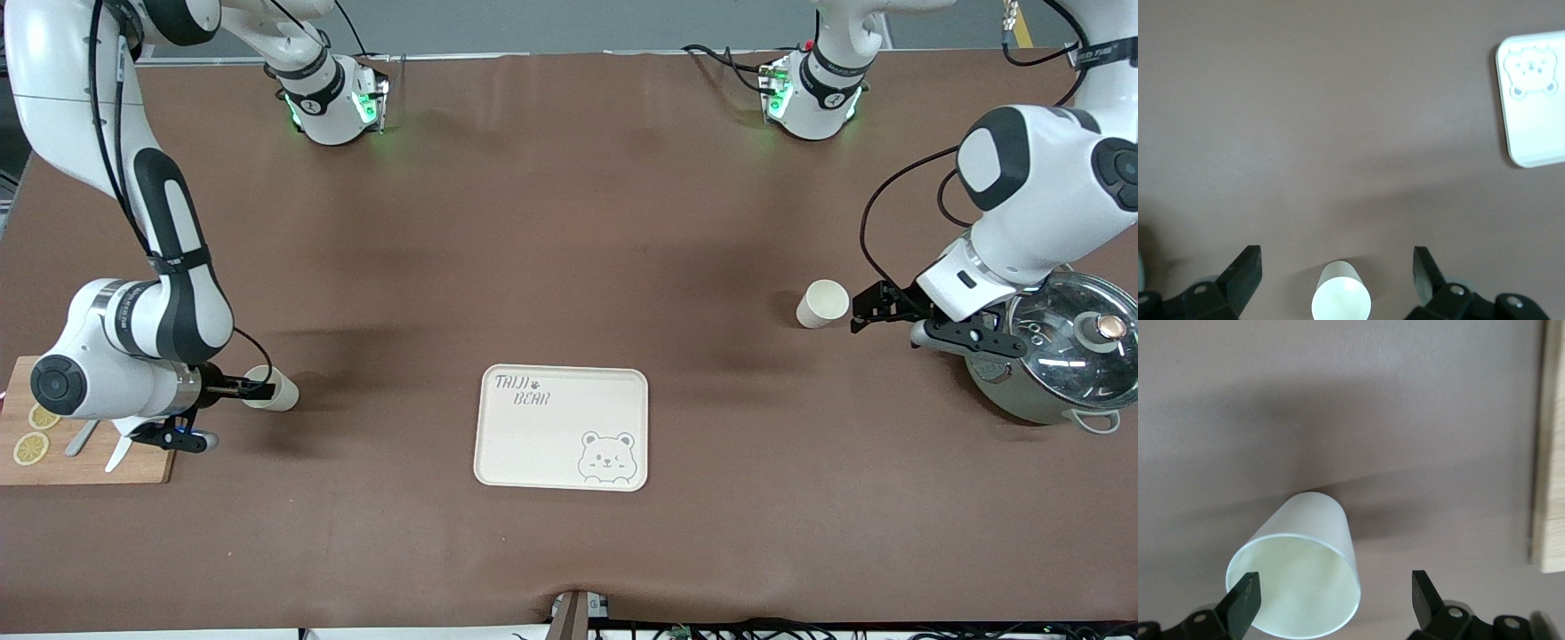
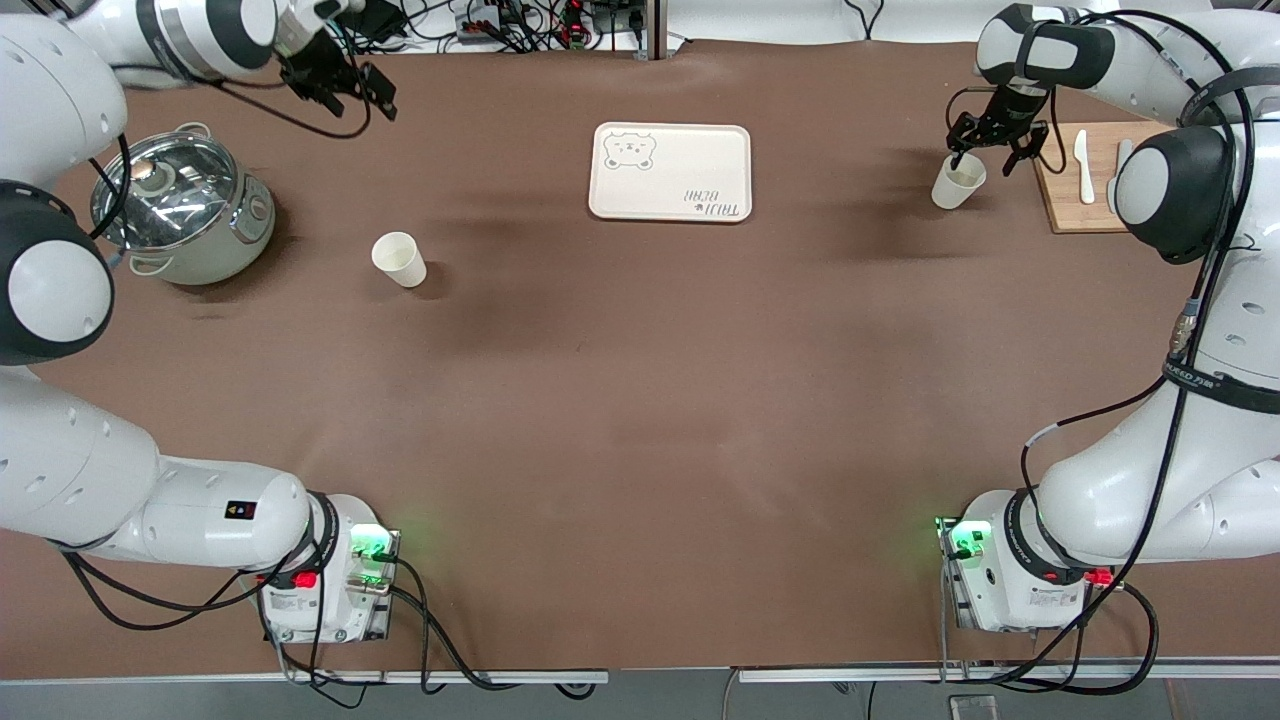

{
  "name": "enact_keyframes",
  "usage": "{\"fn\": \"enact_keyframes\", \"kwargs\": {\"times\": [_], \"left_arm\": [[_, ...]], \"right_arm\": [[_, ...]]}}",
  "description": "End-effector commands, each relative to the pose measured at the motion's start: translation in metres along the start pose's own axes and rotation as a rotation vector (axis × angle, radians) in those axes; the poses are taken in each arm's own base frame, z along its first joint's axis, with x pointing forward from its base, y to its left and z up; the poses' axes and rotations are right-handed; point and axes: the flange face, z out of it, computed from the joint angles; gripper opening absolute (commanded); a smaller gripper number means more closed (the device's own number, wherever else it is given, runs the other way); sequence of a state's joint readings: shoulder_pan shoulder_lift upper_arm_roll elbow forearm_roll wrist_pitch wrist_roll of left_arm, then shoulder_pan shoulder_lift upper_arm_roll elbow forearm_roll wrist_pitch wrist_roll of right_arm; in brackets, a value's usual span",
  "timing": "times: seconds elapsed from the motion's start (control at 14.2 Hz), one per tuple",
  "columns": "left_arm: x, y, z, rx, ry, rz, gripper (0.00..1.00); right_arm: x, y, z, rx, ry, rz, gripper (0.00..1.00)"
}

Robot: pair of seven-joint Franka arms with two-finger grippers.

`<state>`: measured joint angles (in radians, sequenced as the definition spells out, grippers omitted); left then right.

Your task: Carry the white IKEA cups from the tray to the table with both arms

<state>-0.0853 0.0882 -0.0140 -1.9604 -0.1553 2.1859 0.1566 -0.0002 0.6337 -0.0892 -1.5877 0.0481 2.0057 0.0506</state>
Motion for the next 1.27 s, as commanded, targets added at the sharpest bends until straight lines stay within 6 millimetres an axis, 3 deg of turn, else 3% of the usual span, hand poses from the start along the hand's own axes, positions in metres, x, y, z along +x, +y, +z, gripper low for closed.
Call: {"fn": "enact_keyframes", "kwargs": {"times": [0.0,0.35,0.7,0.84,0.99,1.2], "left_arm": [[0.017,0.029,-0.020,0.022,0.001,-0.051,1.00],[0.031,0.039,-0.047,0.050,-0.017,-0.099,1.00],[0.036,0.055,-0.096,0.045,-0.070,-0.106,1.00],[0.033,0.055,-0.107,0.092,-0.094,-0.085,1.00],[0.031,0.071,-0.114,0.146,-0.115,-0.036,1.00],[0.024,0.069,-0.127,0.174,-0.126,-0.029,1.00]], "right_arm": [[0.004,-0.003,-0.037,-0.043,0.046,-0.023,1.00],[0.009,-0.014,-0.103,-0.035,0.051,-0.033,1.00],[0.012,-0.014,-0.153,-0.026,0.138,-0.022,1.00],[-0.002,-0.021,-0.180,-0.032,0.173,-0.038,1.00],[-0.009,-0.021,-0.190,-0.015,0.177,-0.047,1.00],[-0.035,-0.058,-0.204,-0.042,0.122,-0.109,1.00]]}}
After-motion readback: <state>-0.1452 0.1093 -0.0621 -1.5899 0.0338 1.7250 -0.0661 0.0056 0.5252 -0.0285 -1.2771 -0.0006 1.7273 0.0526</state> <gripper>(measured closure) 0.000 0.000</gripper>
